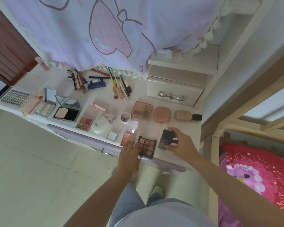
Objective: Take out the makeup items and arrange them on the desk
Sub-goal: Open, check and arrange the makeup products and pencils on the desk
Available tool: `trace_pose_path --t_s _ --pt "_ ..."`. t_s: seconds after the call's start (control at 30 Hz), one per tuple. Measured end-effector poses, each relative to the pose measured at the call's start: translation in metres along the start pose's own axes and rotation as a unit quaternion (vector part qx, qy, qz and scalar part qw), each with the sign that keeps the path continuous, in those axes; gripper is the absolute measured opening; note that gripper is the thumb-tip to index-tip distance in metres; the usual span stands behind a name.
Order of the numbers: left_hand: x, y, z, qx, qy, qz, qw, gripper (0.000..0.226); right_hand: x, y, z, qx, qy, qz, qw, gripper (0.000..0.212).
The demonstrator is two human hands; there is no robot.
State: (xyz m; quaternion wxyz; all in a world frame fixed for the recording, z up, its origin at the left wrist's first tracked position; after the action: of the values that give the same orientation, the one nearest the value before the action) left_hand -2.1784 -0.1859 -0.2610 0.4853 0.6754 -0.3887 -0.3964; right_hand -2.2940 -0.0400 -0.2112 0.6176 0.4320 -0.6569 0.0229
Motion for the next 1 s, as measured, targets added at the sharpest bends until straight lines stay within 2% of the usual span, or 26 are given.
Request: trace_pose_path --t_s 0.1,0.3,0.43,0.57,0.77,0.9,1.0 --pt "0.003 -0.001 0.006 -0.024 -0.014 -0.009 1.0 0.061 -0.003 0.0 0.001 -0.01 -0.005 0.006 1.0 0.045" --pt "0.0 0.001 0.014 -0.074 -0.055 0.038 0.995 0.063 -0.005 -0.001 0.002 -0.006 -0.008 -0.006 1.0 0.04" --pt "-0.002 0.0 0.014 -0.067 -0.065 0.05 0.994 0.067 -0.011 0.005 -0.001 0.01 0.003 -0.031 0.999 0.047" --pt "-0.003 0.0 0.014 -0.067 -0.074 0.044 0.994 0.065 -0.029 0.021 -0.008 0.023 -0.032 -0.072 0.997 0.057" --pt "-0.009 0.006 0.006 -0.106 -0.101 0.022 0.989 0.057 -0.06 0.026 -0.016 0.069 -0.019 -0.298 0.952 0.079" --pt "-0.02 0.003 -0.006 -0.108 -0.146 -0.033 0.983 0.05 -0.064 0.017 -0.015 0.086 -0.02 -0.302 0.949 0.082" --pt "-0.03 0.0 -0.012 -0.069 -0.162 -0.062 0.982 0.045 -0.067 0.015 -0.015 0.07 -0.026 -0.278 0.958 0.078"
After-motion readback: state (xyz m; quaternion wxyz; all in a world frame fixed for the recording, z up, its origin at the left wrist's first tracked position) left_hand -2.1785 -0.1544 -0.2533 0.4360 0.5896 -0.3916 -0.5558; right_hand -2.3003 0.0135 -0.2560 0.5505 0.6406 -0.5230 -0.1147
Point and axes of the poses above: each hand's wrist, its own z-axis towards the middle knuckle, its own y-axis out of the back of the hand, x = y × z, the point moved 3 cm from there along z, towards the middle knuckle, and after that the axes turned 5 degrees about z, right-handed, at the moved point
